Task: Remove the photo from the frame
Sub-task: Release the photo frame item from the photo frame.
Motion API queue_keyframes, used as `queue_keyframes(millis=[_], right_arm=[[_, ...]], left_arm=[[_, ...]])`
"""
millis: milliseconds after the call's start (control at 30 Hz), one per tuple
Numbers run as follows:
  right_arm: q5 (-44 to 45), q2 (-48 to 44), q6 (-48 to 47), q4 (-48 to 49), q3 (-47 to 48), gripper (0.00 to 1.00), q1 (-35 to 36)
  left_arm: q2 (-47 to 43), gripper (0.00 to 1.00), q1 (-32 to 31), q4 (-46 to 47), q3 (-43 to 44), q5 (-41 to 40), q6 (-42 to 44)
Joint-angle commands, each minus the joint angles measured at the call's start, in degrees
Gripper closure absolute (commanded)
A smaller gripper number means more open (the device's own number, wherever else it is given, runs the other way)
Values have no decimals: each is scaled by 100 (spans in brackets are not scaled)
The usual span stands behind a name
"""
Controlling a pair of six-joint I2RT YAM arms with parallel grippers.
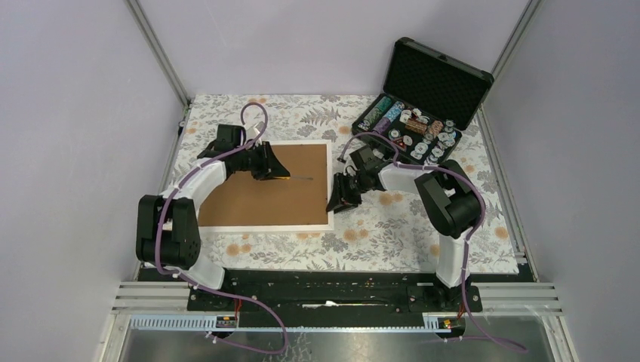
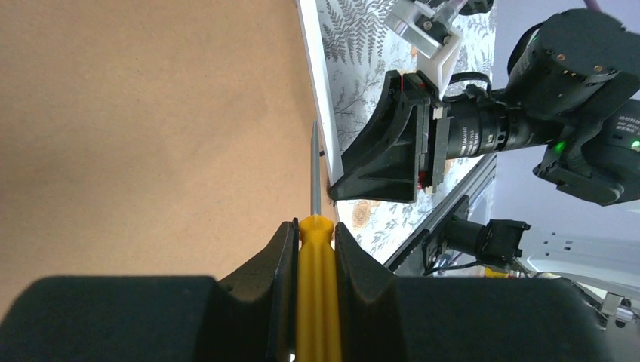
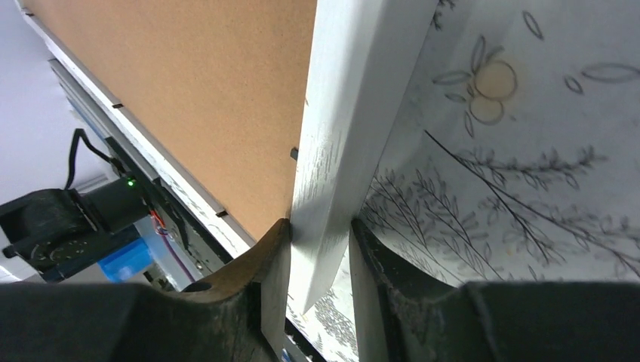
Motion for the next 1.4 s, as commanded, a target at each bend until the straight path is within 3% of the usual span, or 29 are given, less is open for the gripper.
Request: queue_keyframes(millis=[0,367,1367], right_arm=[[298,469,154,323,177,66,152],[155,250,-699,1137,-454,67,144],[189,650,-715,1081,-374,84,144]], left_arm=[[122,100,7,-64,-28,158,610],[488,100,28,506,-613,1216,942],[1354,100,2,1292,-852,1175,915]])
